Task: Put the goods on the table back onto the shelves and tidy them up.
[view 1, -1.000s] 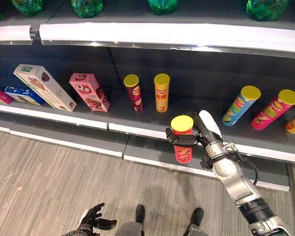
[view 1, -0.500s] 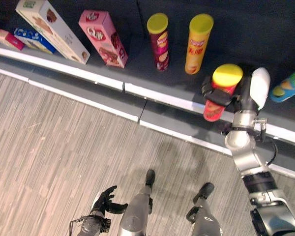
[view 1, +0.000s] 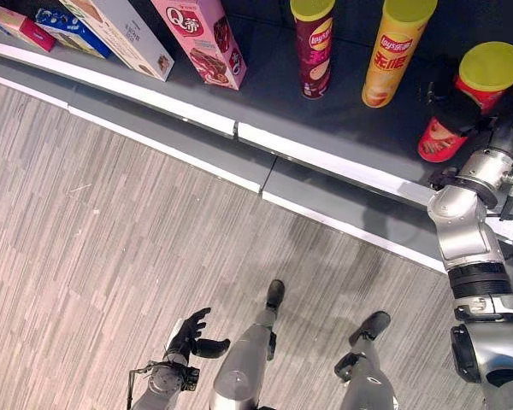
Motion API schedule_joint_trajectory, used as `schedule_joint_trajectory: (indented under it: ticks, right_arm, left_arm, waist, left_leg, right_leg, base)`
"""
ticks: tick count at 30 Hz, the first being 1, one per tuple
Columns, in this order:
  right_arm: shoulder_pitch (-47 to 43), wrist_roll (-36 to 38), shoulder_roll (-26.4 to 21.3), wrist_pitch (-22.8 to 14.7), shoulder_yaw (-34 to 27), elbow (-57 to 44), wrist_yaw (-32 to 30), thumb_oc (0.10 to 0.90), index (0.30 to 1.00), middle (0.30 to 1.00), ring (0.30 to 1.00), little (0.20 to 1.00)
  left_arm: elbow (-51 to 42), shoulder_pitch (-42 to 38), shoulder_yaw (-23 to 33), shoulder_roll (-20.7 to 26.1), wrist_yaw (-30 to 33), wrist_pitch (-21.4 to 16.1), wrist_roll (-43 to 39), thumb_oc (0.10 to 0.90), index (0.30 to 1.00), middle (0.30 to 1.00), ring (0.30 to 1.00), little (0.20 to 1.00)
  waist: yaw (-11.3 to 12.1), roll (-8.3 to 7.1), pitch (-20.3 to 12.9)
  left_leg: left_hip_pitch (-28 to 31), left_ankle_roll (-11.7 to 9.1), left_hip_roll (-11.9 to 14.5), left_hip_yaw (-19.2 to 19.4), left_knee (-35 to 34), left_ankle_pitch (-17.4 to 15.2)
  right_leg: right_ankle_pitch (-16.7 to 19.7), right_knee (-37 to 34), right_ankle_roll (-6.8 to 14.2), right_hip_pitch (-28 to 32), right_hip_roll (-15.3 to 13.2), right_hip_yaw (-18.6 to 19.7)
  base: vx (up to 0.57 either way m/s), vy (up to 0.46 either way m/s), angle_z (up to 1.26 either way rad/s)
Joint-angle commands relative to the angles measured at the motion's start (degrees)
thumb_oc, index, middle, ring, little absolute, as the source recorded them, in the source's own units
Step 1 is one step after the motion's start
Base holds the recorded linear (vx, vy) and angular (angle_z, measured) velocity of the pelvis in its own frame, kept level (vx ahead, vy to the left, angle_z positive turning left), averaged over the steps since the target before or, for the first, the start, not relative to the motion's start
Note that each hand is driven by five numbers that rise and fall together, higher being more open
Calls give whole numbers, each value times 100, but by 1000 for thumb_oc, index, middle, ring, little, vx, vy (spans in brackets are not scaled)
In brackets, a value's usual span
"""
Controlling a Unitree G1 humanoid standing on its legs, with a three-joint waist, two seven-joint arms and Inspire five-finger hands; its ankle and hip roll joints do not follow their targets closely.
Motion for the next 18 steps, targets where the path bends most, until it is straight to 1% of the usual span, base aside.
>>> schedule_joint_trajectory:
  ticks: [1, 2, 3, 4, 5, 6, 7, 8, 12, 13, 14, 18]
  right_arm:
    - [-581, -134, -734, -250, 158, -292, -567, 400, 300, 300, 300, 300]
    - [-591, -121, -757, -239, 154, -247, -583, 400, 300, 300, 300, 300]
    - [-603, -65, -773, -250, 131, -172, -639, 400, 300, 300, 300, 300]
    - [-640, -2, -802, -239, 117, -106, -682, 400, 300, 300, 300, 300]
    - [-677, 24, -854, -261, 121, -62, -742, 400, 300, 300, 300, 300]
    - [-714, 61, -880, -262, 120, -26, -758, 400, 300, 300, 300, 300]
    - [-715, 62, -882, -264, 122, -24, -759, 400, 300, 300, 300, 300]
    - [-730, 75, -889, -265, 124, -12, -760, 400, 300, 300, 300, 300]
    - [-725, 73, -866, -230, 123, -38, -781, 400, 300, 300, 300, 300]
    - [-691, 82, -817, -220, 122, -50, -788, 772, 858, 858, 858, 858]
    - [-671, 82, -775, -223, 132, -57, -789, 800, 900, 900, 900, 900]
    - [-477, 23, -551, -178, 158, -100, -796, 800, 900, 900, 900, 900]
  left_arm:
    - [-41, 27, -340, 558, 201, -234, 2, 800, 900, 900, 900, 900]
    - [-68, 28, -344, 565, 201, -240, -2, 800, 900, 900, 900, 900]
    - [-119, 29, -354, 578, 211, -263, -9, 800, 900, 900, 900, 900]
    - [-124, 43, -366, 572, 216, -264, -6, 800, 900, 900, 900, 900]
    - [-135, 48, -398, 562, 222, -287, -8, 800, 900, 900, 900, 900]
    - [-146, 55, -402, 556, 235, -289, 7, 800, 900, 900, 900, 900]
    - [-146, 55, -402, 554, 236, -289, 8, 800, 900, 900, 900, 900]
    - [-153, 59, -406, 562, 238, -292, 16, 800, 900, 900, 900, 900]
    - [-141, 47, -407, 536, 261, -293, 19, 800, 900, 900, 900, 900]
    - [-107, 32, -410, 515, 272, -284, 3, 800, 900, 900, 900, 900]
    - [-113, 30, -418, 510, 277, -282, 22, 800, 900, 900, 900, 900]
    - [-83, 20, -420, 479, 302, -254, 61, 800, 900, 900, 900, 900]
  waist:
    - [142, 12, -529]
    - [155, 45, -491]
    - [148, 106, -474]
    - [145, 151, -511]
    - [164, 219, -488]
    - [164, 231, -532]
    - [166, 232, -535]
    - [174, 259, -504]
    - [162, 266, -523]
    - [145, 254, -524]
    - [136, 243, -527]
    - [93, 160, -544]
  left_leg:
    - [-407, -203, 159, -117, 107, -245]
    - [-472, -178, 128, -106, 134, -140]
    - [-489, -176, 105, -103, 118, -131]
    - [-451, -191, 109, -106, 69, -225]
    - [-529, -160, 67, -69, 88, -116]
    - [-485, -178, 70, -87, 63, -222]
    - [-488, -177, 70, -86, 63, -223]
    - [-541, -151, 42, -67, 91, -125]
    - [-546, -129, 26, -89, 89, -127]
    - [-544, -126, 22, -99, 98, -132]
    - [-535, -123, 24, -99, 98, -137]
    - [-488, -128, 42, -100, 98, -154]
  right_leg:
    - [-975, 1089, 487, -140, -472, 428]
    - [-863, 1107, 434, -210, -508, 369]
    - [-859, 1114, 444, -253, -515, 399]
    - [-960, 1123, 507, -266, -499, 503]
    - [-836, 1130, 461, -375, -542, 464]
    - [-939, 1124, 524, -348, -525, 543]
    - [-938, 1124, 524, -351, -525, 545]
    - [-820, 1118, 472, -398, -557, 489]
    - [-813, 1115, 466, -396, -555, 499]
    - [-827, 1126, 460, -389, -554, 501]
    - [-828, 1122, 459, -380, -554, 502]
    - [-830, 1078, 445, -295, -528, 487]
  base:
    - [6, -34, 1]
    - [-3, -24, 4]
    - [0, 0, 0]
    - [0, 0, 0]
    - [86, -17, 2]
    - [0, 0, 0]
    - [0, 0, 0]
    - [-77, 33, 1]
    - [-20, 8, 1]
    - [0, 0, 0]
    - [0, 0, 0]
    - [0, 0, 0]
